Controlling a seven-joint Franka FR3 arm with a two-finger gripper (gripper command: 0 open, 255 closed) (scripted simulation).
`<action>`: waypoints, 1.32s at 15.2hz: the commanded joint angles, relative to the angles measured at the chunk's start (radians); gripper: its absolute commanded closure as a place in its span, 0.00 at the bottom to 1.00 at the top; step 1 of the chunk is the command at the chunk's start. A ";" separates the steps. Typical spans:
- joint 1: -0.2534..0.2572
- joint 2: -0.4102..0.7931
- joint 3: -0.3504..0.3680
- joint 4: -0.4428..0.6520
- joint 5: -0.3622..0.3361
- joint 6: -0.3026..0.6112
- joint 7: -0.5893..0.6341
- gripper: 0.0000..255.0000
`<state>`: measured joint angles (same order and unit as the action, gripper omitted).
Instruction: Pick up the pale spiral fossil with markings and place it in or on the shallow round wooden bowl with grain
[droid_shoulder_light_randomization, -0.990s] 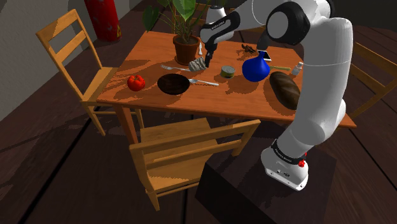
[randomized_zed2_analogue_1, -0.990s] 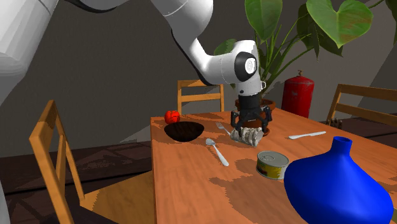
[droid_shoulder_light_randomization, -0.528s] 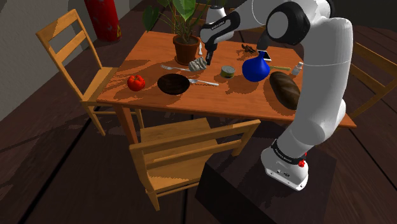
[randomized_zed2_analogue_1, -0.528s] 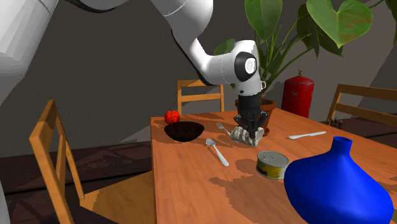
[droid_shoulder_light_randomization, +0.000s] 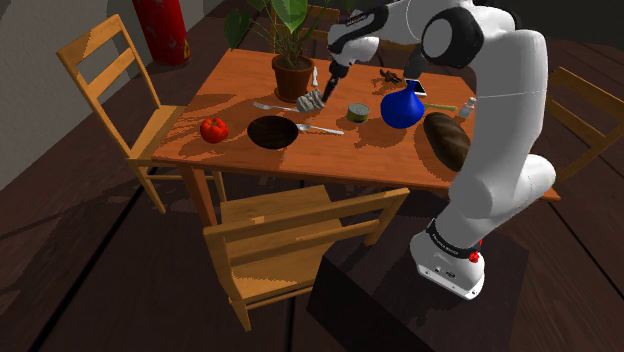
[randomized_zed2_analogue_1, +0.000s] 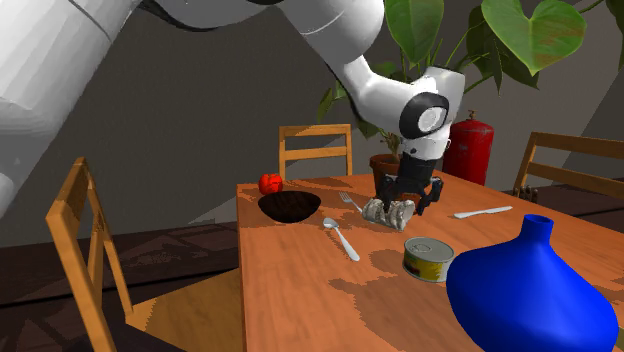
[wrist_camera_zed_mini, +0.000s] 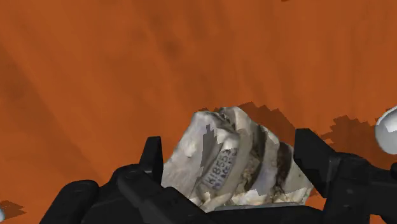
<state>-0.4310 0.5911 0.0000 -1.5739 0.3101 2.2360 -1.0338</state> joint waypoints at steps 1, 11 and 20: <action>-0.251 0.145 0.168 0.178 0.348 -0.167 -0.251 0.00; -0.373 0.457 0.324 0.476 0.548 -0.350 -0.325 0.00; -0.373 0.457 0.324 0.476 0.548 -0.350 -0.325 1.00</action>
<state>-0.8039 1.0481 0.3245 -1.0977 0.8586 1.8856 -1.3591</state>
